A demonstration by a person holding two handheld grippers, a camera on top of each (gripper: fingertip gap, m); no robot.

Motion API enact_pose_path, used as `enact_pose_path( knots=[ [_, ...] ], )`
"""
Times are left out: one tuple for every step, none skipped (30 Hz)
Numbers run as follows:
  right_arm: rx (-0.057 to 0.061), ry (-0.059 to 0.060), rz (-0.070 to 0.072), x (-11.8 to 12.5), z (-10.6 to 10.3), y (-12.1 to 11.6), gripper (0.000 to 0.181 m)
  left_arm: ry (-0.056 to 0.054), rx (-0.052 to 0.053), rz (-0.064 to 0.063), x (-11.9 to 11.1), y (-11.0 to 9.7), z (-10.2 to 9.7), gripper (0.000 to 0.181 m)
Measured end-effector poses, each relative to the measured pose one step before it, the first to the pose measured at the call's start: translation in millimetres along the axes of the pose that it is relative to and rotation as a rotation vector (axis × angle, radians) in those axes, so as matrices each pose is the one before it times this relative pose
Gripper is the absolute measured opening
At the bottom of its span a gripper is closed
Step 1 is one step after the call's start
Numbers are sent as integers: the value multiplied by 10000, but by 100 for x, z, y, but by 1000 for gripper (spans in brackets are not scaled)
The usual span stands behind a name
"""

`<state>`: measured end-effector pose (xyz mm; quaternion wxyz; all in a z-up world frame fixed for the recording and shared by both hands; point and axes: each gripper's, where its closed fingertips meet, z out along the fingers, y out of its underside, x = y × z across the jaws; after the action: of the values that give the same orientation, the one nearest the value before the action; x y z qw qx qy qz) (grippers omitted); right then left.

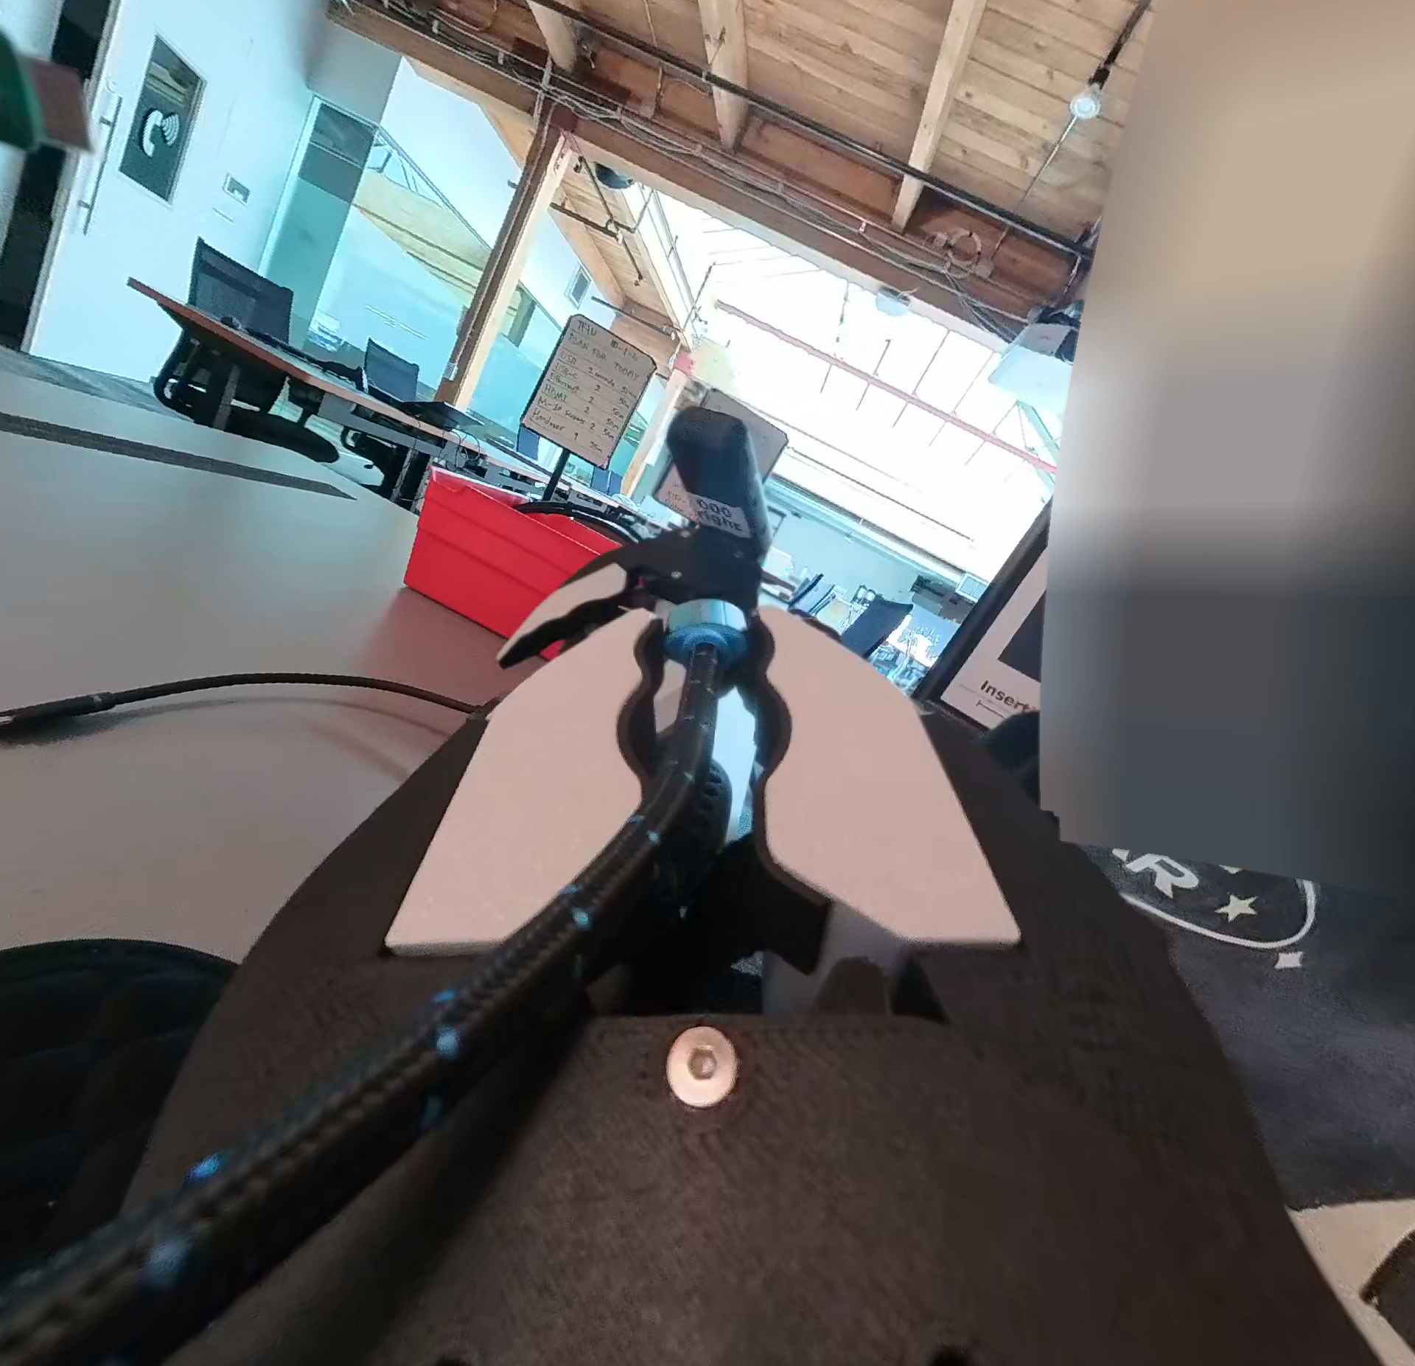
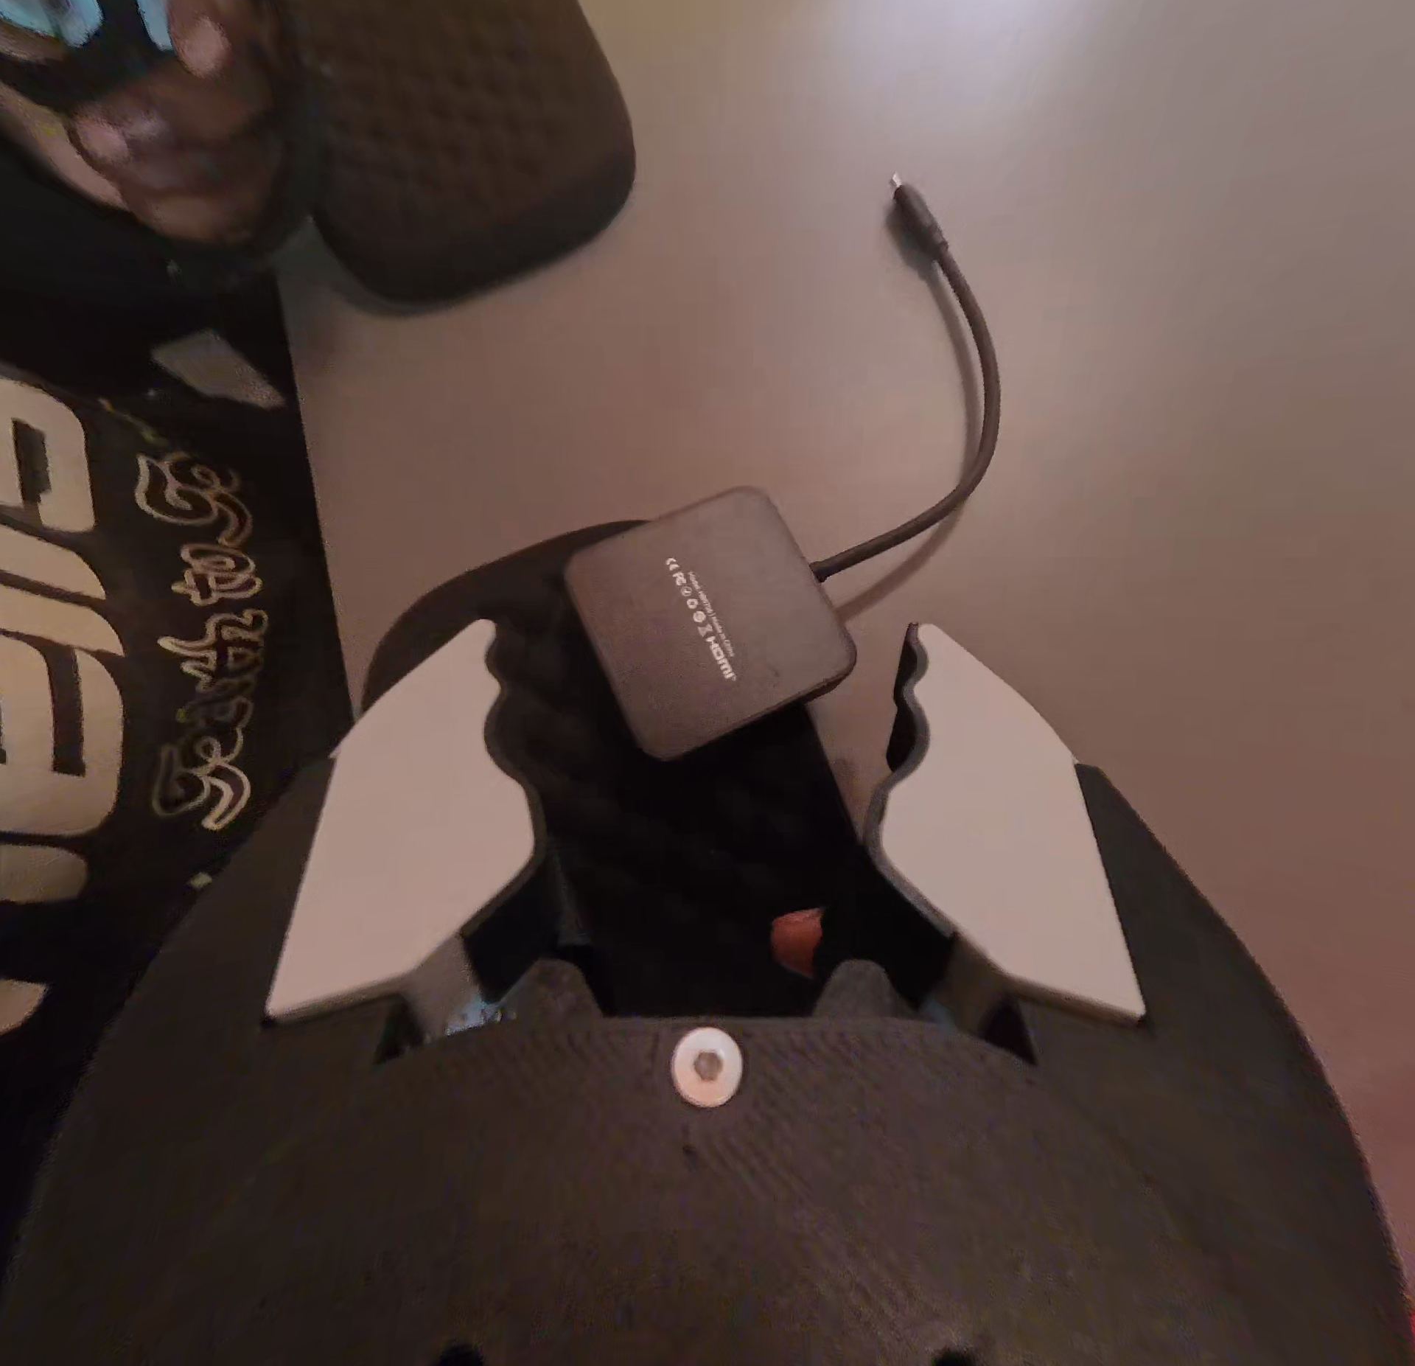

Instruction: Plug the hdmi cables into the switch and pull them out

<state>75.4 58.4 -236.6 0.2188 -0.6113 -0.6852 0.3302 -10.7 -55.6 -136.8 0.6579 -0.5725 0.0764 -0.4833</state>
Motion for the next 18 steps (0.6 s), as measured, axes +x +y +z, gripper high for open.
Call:
enact_pose_path(
  knots=[
    [-273, -180, -195, 101, 356, 226, 97, 14, -106, 37, 4, 181, 47, 20],
    [-311, -154, -199, 79, 387, 321, 98, 25, -135, 27, 3, 226, 50, 20],
    [-326, -107, -203, 119, 374, 384, 99, 26, -115, 56, 19, 192, 57, 20],
    [-255, -122, -167, 58, 360, 336, 99, 6, -98, 78, 24, 171, 47, 20],
    [-107, -217, -96, -107, 337, 177, 97, 2, -127, 91, 34, 218, 57, 20],
    [60, -274, -23, -240, 332, -23, 91, -19, -159, 122, 4, 280, 74, 20],
    [121, -293, 55, -302, 272, -82, 85, -71, -179, 164, -52, 330, 95, 20],
    [180, -327, 26, -375, 117, -142, 77, -92, -187, 198, -53, 344, 130, 20],
    [312, -78, -7, -173, 46, -308, 76, -74, -175, 216, -5, 332, 133, 20],
    [201, 32, -205, -161, 33, -136, 76, -69, -155, 205, 14, 282, 129, 20],
    [145, 65, -246, -237, -68, -111, 76, -56, -138, 178, 31, 249, 117, 20],
    [308, 160, -190, -204, -184, -412, 76, -46, -127, 143, 31, 218, 95, 20],
    [465, 37, -19, -415, -245, -709, 76, -44, -81, 123, 42, 140, 72, 20],
    [549, -132, 52, -711, -214, -876, 76, -49, -24, 105, 23, 55, 55, 20],
    [502, -112, -33, -767, -115, -815, 76, -44, 4, 82, 13, 8, 23, 20],
    [313, -41, -129, -727, 3, -575, 76, -32, 13, 66, 26, -3, -1, 20],
    [223, 36, -175, -658, 95, -423, 76, -9, 28, 61, 31, -27, -20, 20],
    [236, 12, -139, -676, 174, -419, 76, -17, 39, 56, 29, -31, -21, 20]
  ],
)
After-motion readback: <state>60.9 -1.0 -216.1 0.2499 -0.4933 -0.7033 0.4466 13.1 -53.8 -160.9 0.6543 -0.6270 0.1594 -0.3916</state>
